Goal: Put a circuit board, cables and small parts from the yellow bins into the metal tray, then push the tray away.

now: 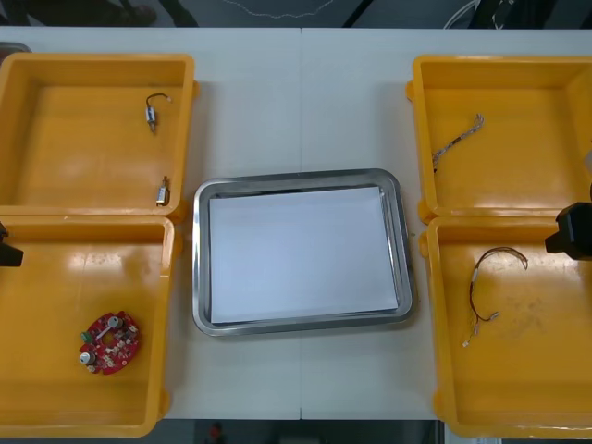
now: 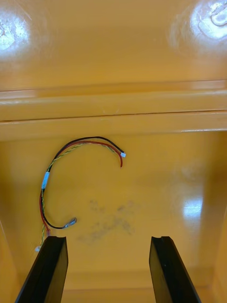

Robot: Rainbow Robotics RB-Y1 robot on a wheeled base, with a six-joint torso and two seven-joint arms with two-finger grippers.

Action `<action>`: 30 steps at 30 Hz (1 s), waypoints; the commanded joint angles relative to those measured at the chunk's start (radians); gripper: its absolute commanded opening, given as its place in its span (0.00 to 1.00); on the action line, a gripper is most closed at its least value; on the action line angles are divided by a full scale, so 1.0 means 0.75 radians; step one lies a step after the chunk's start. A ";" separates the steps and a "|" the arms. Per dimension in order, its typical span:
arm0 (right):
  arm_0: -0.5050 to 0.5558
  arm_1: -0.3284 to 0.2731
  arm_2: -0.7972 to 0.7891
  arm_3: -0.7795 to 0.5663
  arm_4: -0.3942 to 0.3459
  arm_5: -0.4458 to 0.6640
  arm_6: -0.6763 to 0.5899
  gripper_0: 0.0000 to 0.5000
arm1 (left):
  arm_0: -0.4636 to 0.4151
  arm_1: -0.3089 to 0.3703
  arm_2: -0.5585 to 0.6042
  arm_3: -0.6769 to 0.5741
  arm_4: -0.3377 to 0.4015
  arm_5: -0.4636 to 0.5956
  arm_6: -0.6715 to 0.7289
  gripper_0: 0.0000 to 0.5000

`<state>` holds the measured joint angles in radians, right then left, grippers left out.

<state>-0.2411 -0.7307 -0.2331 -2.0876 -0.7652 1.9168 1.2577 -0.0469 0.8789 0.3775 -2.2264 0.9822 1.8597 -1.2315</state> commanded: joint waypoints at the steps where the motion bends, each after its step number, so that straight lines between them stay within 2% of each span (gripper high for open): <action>1: 0.023 -0.036 -0.041 -0.004 -0.011 0.004 -0.041 1.00 | 0.036 0.010 -0.047 -0.012 -0.042 -0.031 -0.078 1.00; 11: 0.023 -0.010 -0.041 -0.025 -0.019 0.004 -0.100 1.00 | 0.060 0.006 -0.158 -0.009 -0.046 -0.136 -0.027 1.00; 17: 0.023 0.056 -0.041 -0.062 -0.011 0.004 -0.241 1.00 | 0.124 0.008 -0.239 -0.009 -0.062 -0.267 0.004 1.00; 20: 0.023 0.082 -0.035 -0.086 0.002 0.004 -0.255 1.00 | 0.130 0.008 -0.274 -0.005 -0.076 -0.287 0.014 1.00; 23: 0.023 0.123 -0.006 -0.123 0.047 0.004 -0.245 1.00 | 0.130 0.008 -0.334 -0.005 -0.103 -0.312 0.041 1.00; 30: 0.058 0.197 0.155 -0.166 0.282 0.003 -0.270 1.00 | 0.130 0.008 -0.450 -0.005 -0.134 -0.369 0.077 1.00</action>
<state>-0.2275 -0.6150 -0.1780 -2.1794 -0.6055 1.9169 1.0870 0.0281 0.8789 0.0803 -2.2251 0.9009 1.6099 -1.2309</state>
